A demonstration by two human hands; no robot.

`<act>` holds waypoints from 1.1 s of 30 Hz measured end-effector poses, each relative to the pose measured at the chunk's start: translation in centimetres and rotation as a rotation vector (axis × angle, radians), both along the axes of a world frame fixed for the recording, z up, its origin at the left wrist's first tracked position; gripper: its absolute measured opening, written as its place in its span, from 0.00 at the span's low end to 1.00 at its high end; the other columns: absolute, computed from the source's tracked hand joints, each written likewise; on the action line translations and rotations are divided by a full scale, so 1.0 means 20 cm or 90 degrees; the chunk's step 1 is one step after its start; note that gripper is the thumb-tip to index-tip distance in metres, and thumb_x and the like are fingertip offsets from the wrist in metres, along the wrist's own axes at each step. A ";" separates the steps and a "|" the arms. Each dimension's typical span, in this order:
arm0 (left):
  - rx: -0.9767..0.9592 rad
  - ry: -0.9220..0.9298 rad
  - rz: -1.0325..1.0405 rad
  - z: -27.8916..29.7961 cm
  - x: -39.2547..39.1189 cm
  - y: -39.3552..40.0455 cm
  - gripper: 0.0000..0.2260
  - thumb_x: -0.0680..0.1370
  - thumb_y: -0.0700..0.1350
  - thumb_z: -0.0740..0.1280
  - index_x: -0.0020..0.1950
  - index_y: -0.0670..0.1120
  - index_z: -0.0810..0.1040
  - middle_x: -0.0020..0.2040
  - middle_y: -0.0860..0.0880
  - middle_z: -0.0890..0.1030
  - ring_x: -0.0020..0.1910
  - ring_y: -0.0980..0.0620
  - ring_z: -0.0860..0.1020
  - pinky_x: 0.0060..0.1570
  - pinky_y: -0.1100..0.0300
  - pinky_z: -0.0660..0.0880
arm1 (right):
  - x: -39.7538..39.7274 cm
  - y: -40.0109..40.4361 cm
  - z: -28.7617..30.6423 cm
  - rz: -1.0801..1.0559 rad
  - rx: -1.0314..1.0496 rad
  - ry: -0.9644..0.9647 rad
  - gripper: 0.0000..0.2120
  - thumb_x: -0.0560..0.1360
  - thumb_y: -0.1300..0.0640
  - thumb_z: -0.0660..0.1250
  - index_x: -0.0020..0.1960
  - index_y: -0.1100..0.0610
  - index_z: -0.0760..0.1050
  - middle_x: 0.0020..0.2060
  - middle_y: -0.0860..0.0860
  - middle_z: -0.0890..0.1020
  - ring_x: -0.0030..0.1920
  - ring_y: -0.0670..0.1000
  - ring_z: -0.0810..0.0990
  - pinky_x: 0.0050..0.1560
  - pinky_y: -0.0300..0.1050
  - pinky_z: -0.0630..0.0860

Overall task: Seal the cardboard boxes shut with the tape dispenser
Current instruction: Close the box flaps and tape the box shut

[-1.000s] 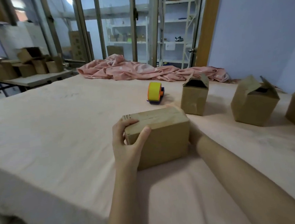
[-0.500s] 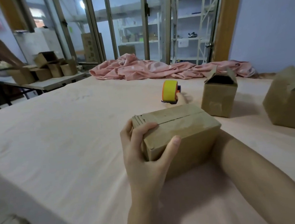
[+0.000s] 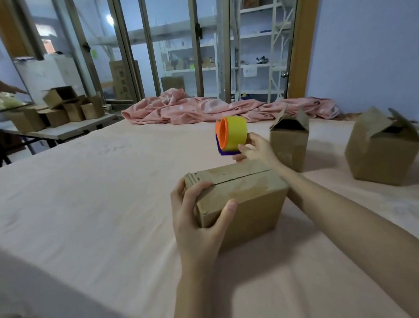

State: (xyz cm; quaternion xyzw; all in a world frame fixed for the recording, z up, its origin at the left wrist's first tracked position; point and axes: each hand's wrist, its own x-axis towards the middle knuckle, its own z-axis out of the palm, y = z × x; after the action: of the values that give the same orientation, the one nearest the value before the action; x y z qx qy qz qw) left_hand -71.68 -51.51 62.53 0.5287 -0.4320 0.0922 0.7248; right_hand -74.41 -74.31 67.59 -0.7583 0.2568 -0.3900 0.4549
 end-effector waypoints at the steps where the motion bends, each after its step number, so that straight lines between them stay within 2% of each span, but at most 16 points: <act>1: 0.010 -0.005 -0.004 -0.01 0.00 0.01 0.15 0.67 0.55 0.72 0.52 0.63 0.75 0.60 0.52 0.72 0.64 0.58 0.70 0.56 0.75 0.66 | -0.04 0.03 0.03 0.005 0.022 -0.023 0.10 0.78 0.69 0.60 0.59 0.66 0.69 0.52 0.58 0.74 0.35 0.43 0.83 0.39 0.35 0.79; 5: 0.038 0.034 -0.042 0.00 -0.02 0.03 0.13 0.67 0.56 0.71 0.50 0.64 0.76 0.58 0.49 0.73 0.62 0.60 0.71 0.57 0.72 0.68 | -0.31 0.18 0.23 0.049 0.033 -0.087 0.11 0.78 0.68 0.59 0.59 0.59 0.69 0.51 0.54 0.77 0.39 0.48 0.83 0.41 0.44 0.82; 8: 0.057 0.041 -0.076 -0.01 -0.07 0.05 0.12 0.67 0.56 0.70 0.50 0.64 0.76 0.58 0.49 0.74 0.61 0.58 0.72 0.57 0.71 0.67 | -0.59 0.32 0.34 0.054 0.008 -0.103 0.11 0.78 0.69 0.59 0.59 0.60 0.70 0.48 0.53 0.78 0.36 0.46 0.83 0.40 0.45 0.82; 11: 0.064 0.071 -0.114 0.00 -0.15 0.08 0.12 0.67 0.56 0.69 0.50 0.64 0.76 0.57 0.53 0.75 0.60 0.59 0.72 0.56 0.72 0.68 | -0.92 0.46 0.38 0.007 -0.011 -0.141 0.11 0.78 0.69 0.59 0.58 0.59 0.71 0.47 0.51 0.79 0.37 0.46 0.82 0.45 0.47 0.82; 14: 0.072 0.092 -0.160 0.01 -0.30 0.12 0.12 0.67 0.56 0.69 0.49 0.64 0.76 0.55 0.60 0.76 0.58 0.61 0.74 0.55 0.69 0.69 | -1.27 0.60 0.36 -0.067 0.005 -0.208 0.09 0.78 0.69 0.57 0.55 0.61 0.72 0.40 0.51 0.80 0.34 0.44 0.81 0.40 0.42 0.80; 17: 0.097 0.109 -0.220 0.00 -0.47 0.16 0.14 0.67 0.57 0.70 0.51 0.59 0.76 0.56 0.52 0.76 0.58 0.56 0.74 0.55 0.60 0.72 | -1.60 0.76 0.27 -0.100 0.086 -0.288 0.10 0.79 0.67 0.56 0.49 0.58 0.74 0.33 0.47 0.81 0.33 0.44 0.80 0.36 0.39 0.79; 20: 0.110 0.132 -0.266 0.01 -0.64 0.19 0.15 0.66 0.56 0.70 0.51 0.56 0.77 0.57 0.49 0.76 0.58 0.53 0.75 0.56 0.59 0.73 | -1.87 0.91 0.14 -0.198 0.125 -0.353 0.11 0.79 0.65 0.57 0.44 0.53 0.73 0.30 0.45 0.79 0.31 0.43 0.78 0.33 0.36 0.76; 23: 0.128 0.145 -0.308 0.02 -0.81 0.18 0.14 0.67 0.54 0.71 0.51 0.53 0.78 0.57 0.49 0.77 0.57 0.55 0.75 0.54 0.63 0.73 | -2.09 1.02 0.02 -0.370 0.077 -0.301 0.08 0.77 0.62 0.64 0.42 0.52 0.71 0.29 0.45 0.76 0.27 0.40 0.73 0.29 0.33 0.71; 25: 0.138 0.145 -0.332 0.02 -0.91 0.17 0.13 0.68 0.51 0.71 0.51 0.51 0.78 0.57 0.48 0.77 0.57 0.54 0.76 0.54 0.62 0.73 | -2.23 1.07 -0.05 -0.467 0.062 -0.250 0.07 0.73 0.59 0.69 0.41 0.52 0.72 0.31 0.47 0.75 0.28 0.41 0.71 0.29 0.36 0.69; 27: 0.151 0.144 -0.366 0.03 -1.01 0.15 0.14 0.68 0.50 0.71 0.51 0.49 0.77 0.57 0.47 0.77 0.58 0.52 0.76 0.55 0.61 0.73 | -2.34 1.12 -0.10 -0.522 0.062 -0.212 0.09 0.70 0.54 0.74 0.40 0.52 0.73 0.32 0.49 0.76 0.29 0.44 0.71 0.31 0.39 0.69; 28: 0.158 0.141 -0.382 0.03 -1.06 0.15 0.14 0.68 0.50 0.71 0.52 0.48 0.77 0.58 0.46 0.77 0.57 0.52 0.76 0.55 0.62 0.73 | -2.39 1.15 -0.12 -0.535 0.053 -0.199 0.10 0.67 0.52 0.75 0.40 0.52 0.74 0.31 0.48 0.77 0.29 0.43 0.73 0.31 0.38 0.70; 30: 0.158 0.142 -0.400 0.04 -1.16 0.14 0.14 0.69 0.50 0.71 0.52 0.48 0.77 0.57 0.46 0.77 0.56 0.54 0.76 0.52 0.67 0.72 | -2.45 1.19 -0.15 -0.552 0.025 -0.189 0.10 0.63 0.49 0.72 0.39 0.52 0.74 0.28 0.44 0.77 0.27 0.38 0.74 0.29 0.31 0.70; 33: 0.124 0.157 -0.392 0.02 -1.25 0.14 0.13 0.69 0.49 0.71 0.51 0.49 0.77 0.57 0.49 0.77 0.54 0.60 0.76 0.51 0.72 0.71 | -2.51 1.22 -0.22 -0.561 -0.011 -0.173 0.08 0.64 0.50 0.68 0.38 0.53 0.74 0.30 0.46 0.76 0.28 0.36 0.73 0.29 0.27 0.68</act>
State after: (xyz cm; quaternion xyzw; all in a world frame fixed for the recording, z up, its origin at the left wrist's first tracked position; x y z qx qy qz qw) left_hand -96.58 -48.67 62.83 0.4471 -0.4870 -0.2374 0.7117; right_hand -124.55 -49.92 63.19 -0.5227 0.4895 -0.6441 0.2688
